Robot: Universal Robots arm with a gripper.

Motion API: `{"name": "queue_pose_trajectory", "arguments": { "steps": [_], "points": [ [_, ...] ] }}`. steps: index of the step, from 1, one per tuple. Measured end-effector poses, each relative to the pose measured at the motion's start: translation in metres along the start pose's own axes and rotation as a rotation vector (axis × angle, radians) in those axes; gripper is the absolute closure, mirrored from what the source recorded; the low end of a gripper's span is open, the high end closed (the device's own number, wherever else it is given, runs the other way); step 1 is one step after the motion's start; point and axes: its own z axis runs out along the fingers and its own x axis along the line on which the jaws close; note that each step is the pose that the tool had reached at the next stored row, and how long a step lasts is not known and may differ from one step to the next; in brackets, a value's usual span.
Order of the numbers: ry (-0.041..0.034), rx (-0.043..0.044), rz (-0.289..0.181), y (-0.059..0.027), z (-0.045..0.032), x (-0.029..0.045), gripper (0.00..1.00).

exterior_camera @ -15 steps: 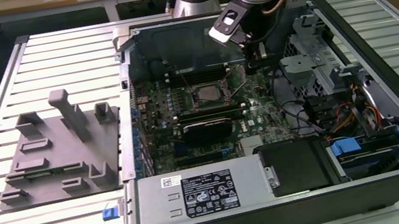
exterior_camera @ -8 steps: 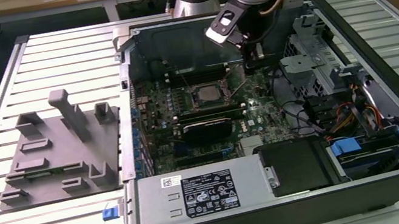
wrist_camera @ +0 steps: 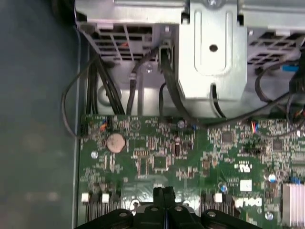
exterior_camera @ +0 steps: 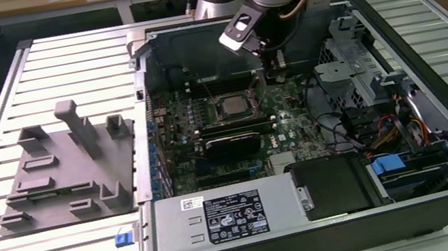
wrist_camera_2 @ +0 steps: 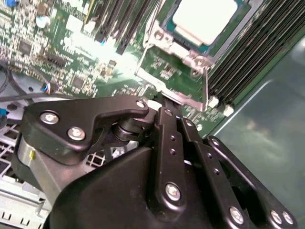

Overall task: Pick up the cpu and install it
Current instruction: 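Close the cpu cover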

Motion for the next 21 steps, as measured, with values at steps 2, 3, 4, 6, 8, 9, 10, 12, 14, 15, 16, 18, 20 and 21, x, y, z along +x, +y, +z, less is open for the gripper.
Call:
{"name": "queue_pose_trajectory", "arguments": {
  "steps": [2, 3, 4, 6, 8, 9, 10, 12, 14, 15, 16, 18, 20, 21],
  "points": [
    [0.0001, 0.0000, 0.000, -0.0053, -0.0001, 0.0000, 0.89],
    [0.0001, 0.0000, 0.001, -0.0081, -0.0002, 0.0001, 0.89],
    [0.0000, 0.0000, 0.001, -0.0107, -0.0003, 0.0000, 0.89],
    [0.0000, 0.0000, 0.001, -0.0159, -0.0004, 0.0001, 0.89],
    [0.0000, 0.0000, 0.001, -0.0203, -0.0005, 0.0001, 0.89],
    [0.0001, -0.0001, 0.001, -0.0223, -0.0006, 0.0001, 0.89],
    [0.0001, -0.0001, 0.002, -0.0242, -0.0006, 0.0002, 0.89],
    [0.0000, 0.0000, 0.002, -0.0277, -0.0008, 0.0002, 0.89],
    [-0.0001, 0.0000, 0.002, -0.0299, -0.0008, 0.0002, 0.89],
    [0.0000, 0.0000, 0.002, -0.0299, -0.0008, 0.0002, 0.89],
    [0.0000, 0.0000, 0.002, -0.0303, -0.0008, 0.0002, 0.89],
    [0.0001, 0.0000, 0.002, -0.0329, -0.0007, 0.0002, 0.89],
    [0.0000, 0.0000, 0.002, -0.0366, -0.0004, 0.0002, 0.89],
    [0.0000, 0.0000, 0.002, -0.0382, -0.0001, 0.0002, 0.89]
  ]
}}
